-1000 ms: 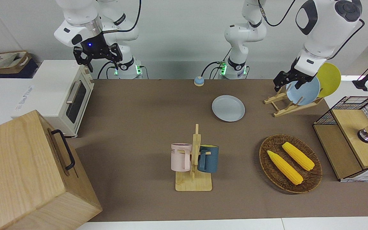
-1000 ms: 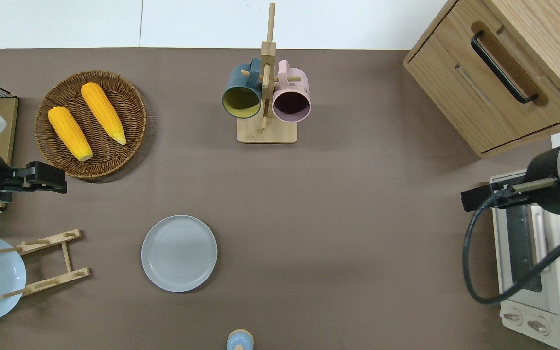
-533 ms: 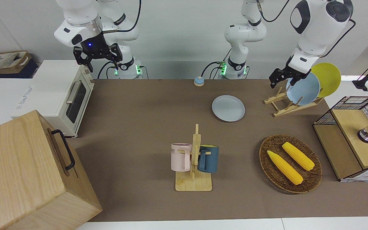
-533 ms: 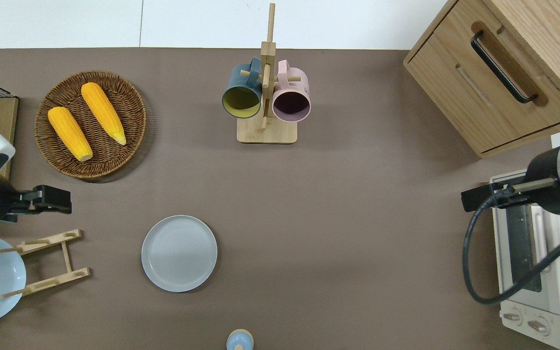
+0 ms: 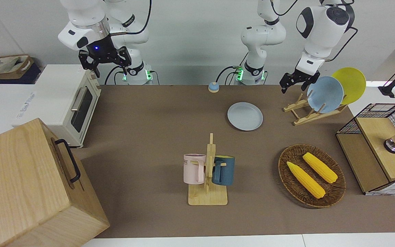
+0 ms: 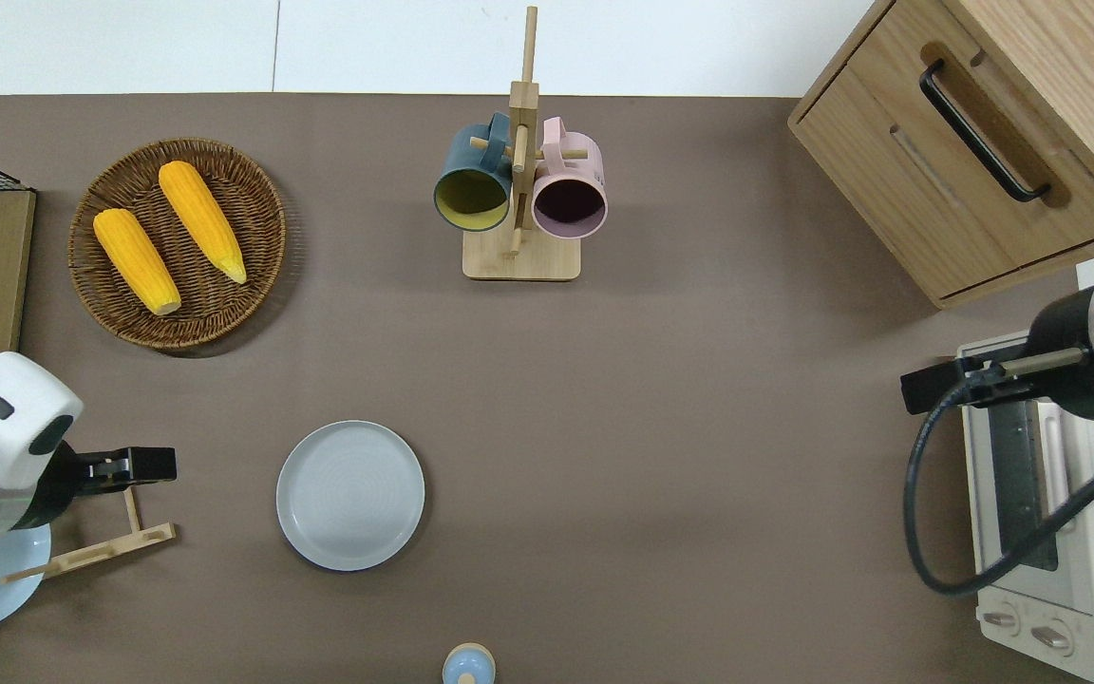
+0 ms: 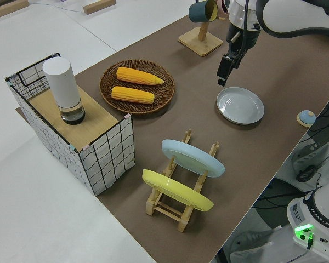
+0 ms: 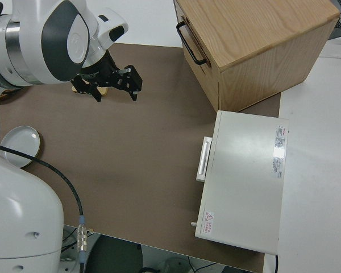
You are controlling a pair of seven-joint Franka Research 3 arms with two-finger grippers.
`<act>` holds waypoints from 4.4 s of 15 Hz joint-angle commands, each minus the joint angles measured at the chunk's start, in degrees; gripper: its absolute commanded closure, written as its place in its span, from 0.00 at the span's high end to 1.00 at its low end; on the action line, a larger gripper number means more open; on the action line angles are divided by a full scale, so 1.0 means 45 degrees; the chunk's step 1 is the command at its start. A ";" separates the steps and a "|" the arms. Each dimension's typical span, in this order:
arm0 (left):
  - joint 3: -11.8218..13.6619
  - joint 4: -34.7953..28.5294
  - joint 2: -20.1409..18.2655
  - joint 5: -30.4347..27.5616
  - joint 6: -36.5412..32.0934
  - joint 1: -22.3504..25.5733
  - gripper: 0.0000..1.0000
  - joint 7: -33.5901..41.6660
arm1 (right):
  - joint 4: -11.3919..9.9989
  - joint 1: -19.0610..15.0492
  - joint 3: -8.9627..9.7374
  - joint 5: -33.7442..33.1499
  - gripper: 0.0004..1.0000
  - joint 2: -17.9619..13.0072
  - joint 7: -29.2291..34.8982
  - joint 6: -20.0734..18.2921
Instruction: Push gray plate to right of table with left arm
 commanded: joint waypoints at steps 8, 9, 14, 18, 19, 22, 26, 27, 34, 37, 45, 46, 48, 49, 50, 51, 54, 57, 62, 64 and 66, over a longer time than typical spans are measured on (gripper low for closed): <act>-0.1019 -0.4666 -0.0461 -0.0205 0.5112 -0.0636 1.00 -0.2257 | 0.0111 -0.0251 0.0194 0.0054 0.98 -0.0037 0.0166 -0.0198; -0.1019 -0.4823 -0.0403 -0.0224 0.5425 -0.0636 1.00 -0.2257 | 0.0111 -0.0251 0.0214 0.0074 0.98 -0.0037 0.0166 -0.0198; -0.1312 -0.5176 0.0397 -0.0225 0.6266 -0.0636 1.00 -0.2625 | 0.0111 -0.0251 0.0194 0.0074 0.98 -0.0037 0.0166 -0.0198; -0.1702 -0.5546 0.0867 -0.0205 0.7105 -0.0636 1.00 -0.3037 | 0.0111 -0.0251 0.0214 0.0074 0.98 -0.0037 0.0166 -0.0198; -0.1857 -0.5702 0.0964 -0.0205 0.7340 -0.0636 1.00 -0.3134 | 0.0111 -0.0251 0.0214 0.0074 0.98 -0.0037 0.0166 -0.0198; -0.1957 -0.6288 0.1081 -0.0205 0.8239 -0.0616 1.00 -0.3155 | 0.0111 -0.0251 0.0214 0.0074 0.98 -0.0037 0.0166 -0.0198; -0.1957 -0.6446 0.1394 -0.0127 0.8669 -0.0558 1.00 -0.3155 | 0.0111 -0.0251 0.0194 0.0074 0.98 -0.0037 0.0166 -0.0198; -0.1957 -0.6465 0.1433 -0.0088 0.8728 -0.0538 0.99 -0.3136 | 0.0111 -0.0251 0.0194 0.0055 0.98 -0.0037 0.0166 -0.0198; -0.1957 -0.6583 0.1629 -0.0088 0.9061 -0.0421 0.02 -0.3174 | 0.0111 -0.0251 0.0214 0.0055 0.98 -0.0037 0.0166 -0.0198; -0.1937 -0.6563 0.1688 -0.0088 0.9041 -0.0402 0.00 -0.3174 | 0.0111 -0.0251 0.0194 0.0074 0.98 -0.0037 0.0166 -0.0198; -0.1937 -0.6563 0.1727 -0.0088 0.9041 -0.0402 0.00 -0.3155 | 0.0111 -0.0251 0.0194 0.0055 0.98 -0.0037 0.0166 -0.0198; -0.1937 -0.6563 0.1727 -0.0088 0.9041 -0.0402 0.00 -0.3155 | 0.0111 -0.0251 0.0214 0.0074 0.98 -0.0037 0.0166 -0.0198; -0.1937 -0.6563 0.1727 -0.0088 0.9041 -0.0402 0.00 -0.3155 | 0.0111 -0.0251 0.0214 0.0055 0.98 -0.0037 0.0166 -0.0198; -0.1937 -0.6563 0.1727 -0.0088 0.9041 -0.0402 0.00 -0.3155 | 0.0111 -0.0251 0.0194 0.0074 0.98 -0.0037 0.0166 -0.0198; -0.1937 -0.6544 0.1707 -0.0088 0.9022 -0.0402 0.00 -0.3155 | 0.0111 -0.0251 0.0214 0.0074 0.98 -0.0037 0.0166 -0.0198; -0.1937 -0.6544 0.1707 -0.0088 0.9022 -0.0402 0.00 -0.3155 | 0.0111 -0.0251 0.0194 0.0074 0.98 -0.0037 0.0166 -0.0198; -0.1937 -0.6544 0.1746 -0.0088 0.9022 -0.0402 0.00 -0.3174 | 0.0111 -0.0251 0.0194 0.0055 0.98 -0.0037 0.0166 -0.0198; -0.1956 -0.6485 0.1805 -0.0205 0.9041 -0.0576 0.00 -0.3795 | 0.0111 -0.0251 0.0214 0.0074 0.98 -0.0037 0.0166 -0.0198; -0.2191 -0.6018 0.2350 -0.0224 0.9080 -0.2039 0.00 -0.6627 | 0.0111 -0.0251 0.0194 0.0055 0.98 -0.0037 0.0166 -0.0198; -0.2191 -0.5666 0.2662 -0.0205 0.9080 -0.2858 0.00 -0.7836 | 0.0111 -0.0251 0.0214 0.0074 0.98 -0.0037 0.0166 -0.0198; -0.2191 -0.5295 0.2995 -0.0205 0.9080 -0.3718 0.00 -0.9067 | 0.0111 -0.0251 0.0194 0.0074 0.98 -0.0037 0.0166 -0.0198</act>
